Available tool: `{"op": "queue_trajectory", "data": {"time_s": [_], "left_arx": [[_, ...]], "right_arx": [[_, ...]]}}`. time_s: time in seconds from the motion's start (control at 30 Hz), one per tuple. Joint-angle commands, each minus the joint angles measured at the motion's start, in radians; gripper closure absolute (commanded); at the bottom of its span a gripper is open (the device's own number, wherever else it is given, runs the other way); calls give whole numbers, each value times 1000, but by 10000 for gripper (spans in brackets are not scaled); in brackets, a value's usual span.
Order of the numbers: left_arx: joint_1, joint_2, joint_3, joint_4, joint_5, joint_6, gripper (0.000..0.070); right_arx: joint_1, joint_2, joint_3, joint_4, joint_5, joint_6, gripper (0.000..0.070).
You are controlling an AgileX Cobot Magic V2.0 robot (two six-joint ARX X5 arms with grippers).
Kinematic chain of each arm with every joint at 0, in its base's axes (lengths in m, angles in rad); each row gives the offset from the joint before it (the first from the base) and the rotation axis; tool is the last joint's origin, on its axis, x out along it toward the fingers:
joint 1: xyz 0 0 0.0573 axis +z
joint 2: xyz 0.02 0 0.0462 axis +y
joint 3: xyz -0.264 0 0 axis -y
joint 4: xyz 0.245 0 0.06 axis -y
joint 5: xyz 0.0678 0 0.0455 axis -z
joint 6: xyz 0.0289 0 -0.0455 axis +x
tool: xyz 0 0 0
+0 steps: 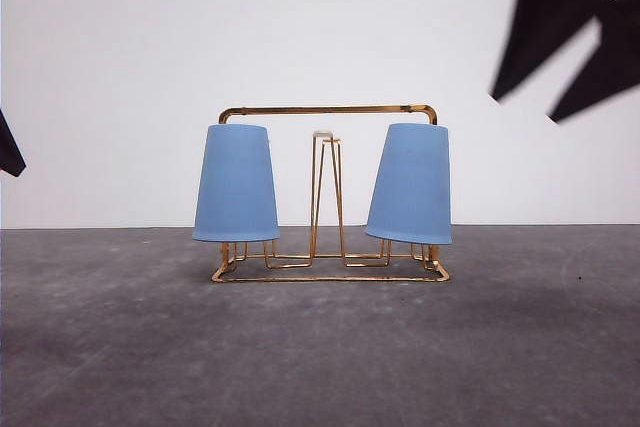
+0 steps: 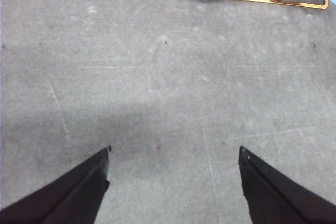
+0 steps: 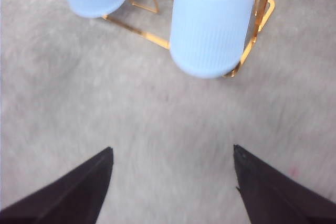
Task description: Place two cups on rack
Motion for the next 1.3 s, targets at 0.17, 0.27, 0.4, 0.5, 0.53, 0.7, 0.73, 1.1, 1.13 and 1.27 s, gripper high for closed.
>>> {"op": "queue_trajectory", "data": {"time_s": [0.17, 0.27, 0.4, 0.5, 0.53, 0.7, 0.73, 1.1, 1.13, 1.27], "left_arx": [[-5, 5, 13, 5, -2, 4, 242], [-5, 4, 13, 0, 2, 2, 235], [-5, 4, 13, 7, 9, 3, 302], [-5, 5, 13, 15, 24, 6, 672], [-5, 5, 13, 21, 25, 9, 691], [-4, 0, 13, 30, 21, 11, 700], [-4, 0, 13, 31, 21, 11, 700], [-4, -4, 12, 28, 21, 11, 700], [-1, -15, 11, 29, 21, 13, 700], [40, -133, -84, 135, -51, 122, 700]], "right_arx": [[6, -224, -238, 120, -5, 71, 254], [6, -276, -272, 139, -4, 73, 253], [6, -310, -272, 138, -2, 72, 337], [6, -315, -272, 146, 10, 69, 660], [6, -314, -272, 144, 11, 71, 675], [6, -314, -272, 152, 13, 71, 683], [6, -315, -272, 154, 13, 72, 683], [6, -315, -272, 201, 13, 71, 683], [6, -315, -272, 204, 13, 71, 683], [6, -315, -272, 208, 13, 71, 682]]}}
